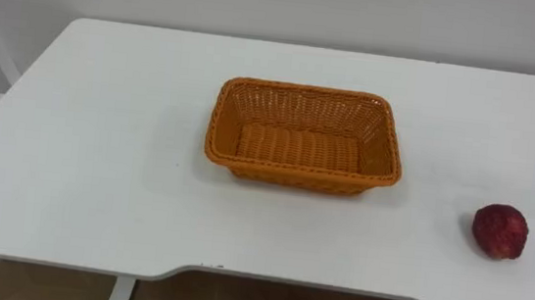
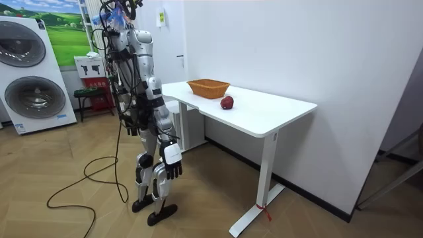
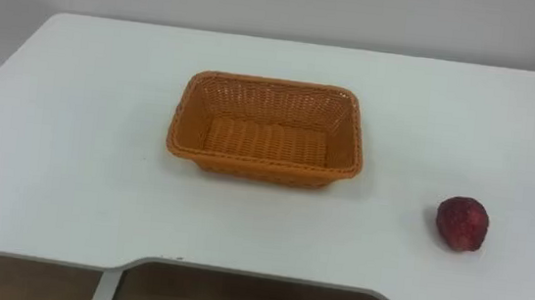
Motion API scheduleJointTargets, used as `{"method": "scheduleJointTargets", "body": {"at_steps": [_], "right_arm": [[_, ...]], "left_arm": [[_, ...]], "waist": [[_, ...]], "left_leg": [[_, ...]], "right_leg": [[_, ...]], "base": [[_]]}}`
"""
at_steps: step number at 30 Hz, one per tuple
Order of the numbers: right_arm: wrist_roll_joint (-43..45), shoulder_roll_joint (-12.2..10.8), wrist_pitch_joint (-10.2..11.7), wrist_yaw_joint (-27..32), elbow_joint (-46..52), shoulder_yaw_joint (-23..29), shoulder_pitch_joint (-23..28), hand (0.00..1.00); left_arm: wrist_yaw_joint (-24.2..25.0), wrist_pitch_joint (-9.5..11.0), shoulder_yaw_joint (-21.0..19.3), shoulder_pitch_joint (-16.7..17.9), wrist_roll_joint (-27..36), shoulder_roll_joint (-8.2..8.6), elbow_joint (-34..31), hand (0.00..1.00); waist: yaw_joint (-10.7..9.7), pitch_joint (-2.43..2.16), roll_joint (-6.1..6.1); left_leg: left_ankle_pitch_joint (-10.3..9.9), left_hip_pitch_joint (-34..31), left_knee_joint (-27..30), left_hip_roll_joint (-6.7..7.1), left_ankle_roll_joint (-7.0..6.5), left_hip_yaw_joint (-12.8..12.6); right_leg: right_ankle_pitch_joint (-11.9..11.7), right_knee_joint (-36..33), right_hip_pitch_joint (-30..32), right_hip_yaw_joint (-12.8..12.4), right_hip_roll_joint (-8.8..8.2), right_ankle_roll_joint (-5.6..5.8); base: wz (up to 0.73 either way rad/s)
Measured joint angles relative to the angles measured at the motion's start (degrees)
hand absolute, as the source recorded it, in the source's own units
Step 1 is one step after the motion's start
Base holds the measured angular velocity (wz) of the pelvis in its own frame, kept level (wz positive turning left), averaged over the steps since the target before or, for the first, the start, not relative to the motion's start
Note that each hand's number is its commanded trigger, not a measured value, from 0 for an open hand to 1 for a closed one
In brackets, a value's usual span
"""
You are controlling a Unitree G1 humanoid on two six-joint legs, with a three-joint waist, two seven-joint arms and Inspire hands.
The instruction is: Pick and place apple
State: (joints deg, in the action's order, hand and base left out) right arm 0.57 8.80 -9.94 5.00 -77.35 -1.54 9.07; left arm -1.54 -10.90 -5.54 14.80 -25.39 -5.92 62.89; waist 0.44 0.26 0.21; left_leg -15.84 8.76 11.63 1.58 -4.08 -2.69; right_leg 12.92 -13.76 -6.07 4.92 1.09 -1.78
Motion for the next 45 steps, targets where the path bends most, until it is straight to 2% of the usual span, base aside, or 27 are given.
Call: {"method": "scheduleJointTargets", "body": {"at_steps": [7, 10, 13, 15, 16, 19, 22, 25, 28, 32, 34, 35, 37, 39, 42, 45], "right_arm": [[-0.53, -0.02, 0.05, 1.77, -0.04, -0.25, -0.18, 0.0], [-4.34, -0.16, 0.06, 3.99, 0.08, -0.21, -0.14, 0.0], [-16.68, -0.26, 0.31, 6.97, 1.19, 5.64, 0.1, 0.0], [-30.24, -0.29, 1.32, 9.28, 2.43, 10.56, 0.15, 0.0], [-33.45, -0.34, 1.65, 9.58, 2.95, 11.93, 0.21, 0.0], [-51.4, -0.66, 3.78, 12.94, 7.47, 21.87, 0.25, 0.0], [-61.03, -0.64, 6.28, 17.53, 11.27, 27.98, 0.01, 0.0], [-65.32, -0.61, 8.23, 21.82, 14.32, 31.4, -0.36, 0.0], [-70.12, -0.65, 11.3, 27.74, 20.19, 34.45, -1.26, 0.0], [-69.92, -0.61, 14.16, 33.85, 28.62, 36.14, -1.56, 0.0], [-68.74, -0.61, 16.19, 36.96, 33.7, 36.13, -1.46, 0.0], [-67.49, -0.59, 17.27, 39.26, 36.89, 36.28, -1.45, 0.0], [-63.89, -0.59, 18.59, 43.78, 43.13, 35.86, -1.61, 0.0], [-55.05, -0.51, 20.56, 47.86, 51.69, 32.7, -1.33, 0.0], [-45.02, -0.16, 21.49, 52.08, 60.95, 30.75, -1.47, 0.0], [-32.9, 1.48, 23.2, 54.67, 62.91, 29.69, -1.71, 0.0]], "left_arm": [[-0.12, 0.05, 0.32, -0.25, 1.24, 0.05, 0.12, 0.0], [-0.62, -0.01, 1.28, -0.3, 2.78, 0.01, 0.22, 0.0], [-0.7, 0.03, 1.09, -0.08, 2.83, 0.02, -0.2, 0.0], [-1.1, 0.09, 0.62, 0.01, 3.71, -0.01, 0.12, 0.0], [-1.3, 0.19, 0.17, 0.18, 3.93, 0.05, 0.16, 0.0], [-2.54, 2.25, -3.79, 1.7, 5.94, 0.05, 0.01, 0.0], [-4.04, 3.74, -7.9, 1.93, 6.93, -0.17, 0.03, 0.0], [-4.69, 4.31, -8.0, 1.9, 7.98, -0.75, 0.0, 0.0], [-4.7, 5.66, -7.85, 2.03, 7.9, -1.8, -0.24, 0.0], [-5.25, 6.63, -8.0, 3.17, 6.54, -2.37, -2.58, 0.0], [-5.66, 7.37, -8.02, 3.22, 6.36, -2.75, -2.77, 0.0], [-5.99, 7.85, -8.01, 3.25, 6.28, -2.95, -2.75, 0.0], [-6.76, 8.54, -7.75, 3.24, 6.01, -2.9, -2.66, 0.0], [-6.98, 9.02, -7.67, 2.93, 5.71, -2.9, -2.68, 0.0], [-7.02, 9.68, -7.22, 3.04, 5.68, -2.92, -2.65, 0.0], [-7.23, 10.31, -7.2, 3.03, 5.58, -3.17, -2.63, 0.0]], "waist": [[0.08, 0.04, -0.04], [-0.18, 0.05, -0.04], [-0.39, 0.07, -0.09], [-1.57, 0.1, -0.14], [-2.05, 0.11, -0.18], [-4.07, 0.12, -0.51], [-4.83, 0.0, -0.91], [-4.96, -0.11, -1.24], [-5.15, -0.15, -1.43], [-4.98, -0.29, -1.65], [-5.07, -0.16, -1.42], [-4.94, -0.32, -1.68], [-4.71, -0.33, -1.58], [-4.61, -0.22, -1.4], [-4.16, -0.19, -1.2], [-2.76, -0.21, -1.37]], "left_leg": [[-0.01, -0.01, 0.01, -0.04, -0.02, -0.41], [-0.01, 0.02, -0.06, -0.05, -0.02, -0.42], [-0.01, -0.01, -0.13, -0.08, -0.02, -0.51], [-0.01, 0.31, -0.27, -0.1, -0.02, -0.46], [-0.01, 0.41, -0.35, -0.1, -0.02, -0.44], [-0.01, 0.42, -0.21, -0.11, -0.01, -1.17], [-0.01, 0.35, -0.23, -0.1, -0.02, -1.95], [-0.02, 0.17, 0.08, 0.02, -0.03, -2.22], [-0.02, -0.2, 0.25, 0.1, -0.04, -2.27], [-0.01, -0.22, 0.13, 0.08, -0.05, -2.05], [0.0, -0.36, 0.09, 0.06, -0.07, -1.85], [0.0, -0.35, 0.03, 0.06, -0.07, -1.98], [0.01, -0.86, 0.22, 0.15, -0.08, -1.95], [0.05, -2.52, 0.84, 0.09, -0.09, -2.19], [0.07, -3.31, 1.08, 0.06, -0.1, -1.82], [0.08, -3.44, 1.04, 0.06, -0.1, -1.71]], "right_leg": [[0.0, -0.05, 0.2, -0.2, 0.08, 0.0], [0.0, -0.11, 0.2, -0.17, 0.11, 0.0], [0.0, -0.19, 0.41, -0.28, 0.04, 0.0], [0.0, 0.16, 0.21, -0.37, 0.04, 0.0], [0.01, 0.16, 0.15, -0.27, 0.04, 0.0], [0.1, 0.19, 0.34, -0.3, 0.07, -0.02], [0.13, -0.02, 0.81, -1.18, 0.15, 0.0], [0.16, -0.21, 0.63, -1.8, 0.12, 0.09], [0.11, -0.36, 1.03, -1.68, 0.25, 0.22], [0.1, -0.43, 1.07, -1.62, 0.32, 0.24], [0.09, -0.33, 1.13, -1.66, 0.39, 0.25], [0.08, -0.34, 1.15, -1.87, 0.52, 0.24], [0.09, -0.84, 1.85, -1.67, 0.53, 0.22], [0.03, -1.08, 3.3, -1.68, 0.53, 0.14], [-0.03, -1.12, 3.97, -1.56, 0.53, 0.12], [-0.03, -0.93, 3.96, -1.21, 0.52, 0.12]], "base": [[-0.01], [0.0], [0.0], [0.0], [0.0], [-0.05], [-0.14], [-0.07], [0.0], [0.0], [0.04], [0.0], [0.0], [0.0], [0.0], [0.04]]}}
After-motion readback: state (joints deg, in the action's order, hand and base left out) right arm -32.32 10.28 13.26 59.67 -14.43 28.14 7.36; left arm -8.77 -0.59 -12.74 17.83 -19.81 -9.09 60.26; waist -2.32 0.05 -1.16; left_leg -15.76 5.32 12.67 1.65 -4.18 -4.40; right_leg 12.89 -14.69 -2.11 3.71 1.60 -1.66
